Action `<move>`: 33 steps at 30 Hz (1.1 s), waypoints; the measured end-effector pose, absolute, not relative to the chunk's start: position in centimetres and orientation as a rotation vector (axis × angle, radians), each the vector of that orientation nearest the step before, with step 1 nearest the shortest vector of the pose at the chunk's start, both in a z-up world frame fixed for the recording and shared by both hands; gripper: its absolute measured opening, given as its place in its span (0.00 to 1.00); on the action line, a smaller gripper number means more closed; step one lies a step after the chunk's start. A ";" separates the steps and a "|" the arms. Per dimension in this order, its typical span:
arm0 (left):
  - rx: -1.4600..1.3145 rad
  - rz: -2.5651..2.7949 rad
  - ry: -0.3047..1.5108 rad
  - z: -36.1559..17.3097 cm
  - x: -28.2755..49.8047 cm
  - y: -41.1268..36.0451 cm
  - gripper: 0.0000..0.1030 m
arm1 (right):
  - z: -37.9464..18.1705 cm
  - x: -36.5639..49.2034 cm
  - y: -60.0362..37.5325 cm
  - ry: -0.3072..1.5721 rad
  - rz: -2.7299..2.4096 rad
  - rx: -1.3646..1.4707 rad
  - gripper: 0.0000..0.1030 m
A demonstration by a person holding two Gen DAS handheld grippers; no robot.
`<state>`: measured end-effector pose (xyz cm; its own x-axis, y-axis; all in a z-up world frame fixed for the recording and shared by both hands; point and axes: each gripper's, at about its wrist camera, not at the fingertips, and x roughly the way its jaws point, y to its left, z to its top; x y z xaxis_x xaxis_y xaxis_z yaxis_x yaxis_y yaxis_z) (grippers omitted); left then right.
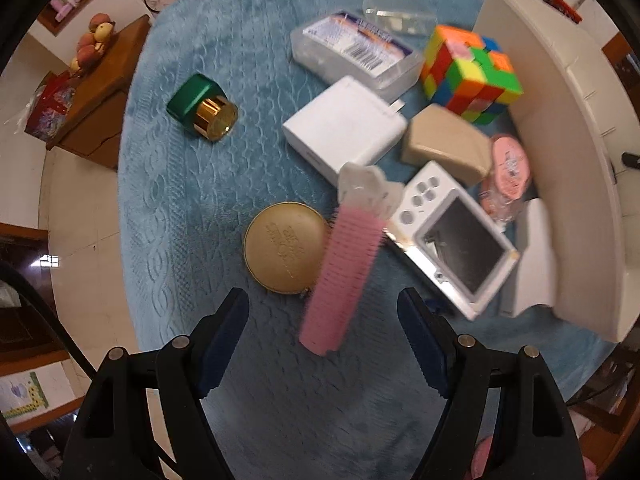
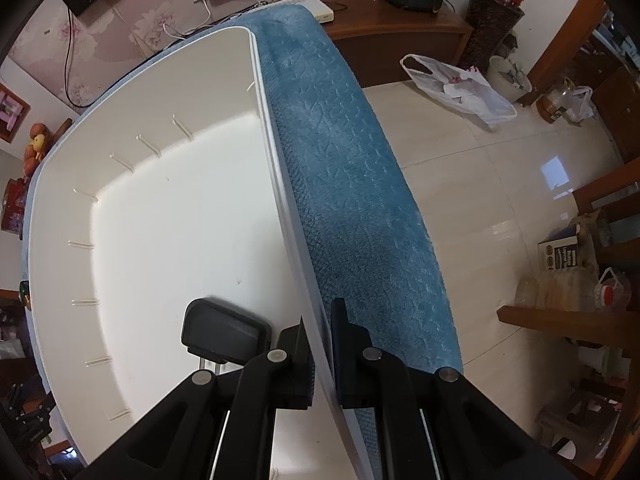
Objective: Organize rigid objects
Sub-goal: 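Move the left tool to the pink hair roller and grasp it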
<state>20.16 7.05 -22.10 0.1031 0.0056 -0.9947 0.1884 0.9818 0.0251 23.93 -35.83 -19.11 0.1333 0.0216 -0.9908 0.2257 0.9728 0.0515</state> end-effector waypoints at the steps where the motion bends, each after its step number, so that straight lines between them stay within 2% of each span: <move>1: 0.160 -0.139 1.472 -22.5 20.4 7.2 0.77 | -19.1 23.9 -35.8 1.430 -0.156 0.202 0.08; 5: 0.141 -0.128 1.503 -23.5 21.2 7.7 0.76 | -19.1 23.9 -35.6 1.424 -0.173 0.189 0.09; 9: 0.103 -0.145 1.539 -24.3 21.8 8.2 0.70 | -19.0 23.8 -35.5 1.417 -0.180 0.181 0.09; 17: 0.062 -0.148 1.535 -24.6 21.8 9.6 0.66 | -18.9 23.6 -35.3 1.417 -0.193 0.201 0.09; 20: 0.044 -0.150 1.534 -24.5 21.5 10.1 0.57 | -18.8 23.5 -35.3 1.419 -0.192 0.196 0.09; 21: 0.025 -0.160 1.542 -24.5 21.4 10.3 0.42 | -18.8 23.5 -35.3 1.420 -0.191 0.195 0.09; 22: -0.008 -0.172 1.560 -24.7 21.2 10.5 0.37 | -18.8 23.4 -35.3 1.421 -0.189 0.194 0.09; 33: -0.050 -0.133 1.538 -23.6 19.4 9.9 0.31 | -19.0 23.7 -35.1 1.442 -0.150 0.168 0.09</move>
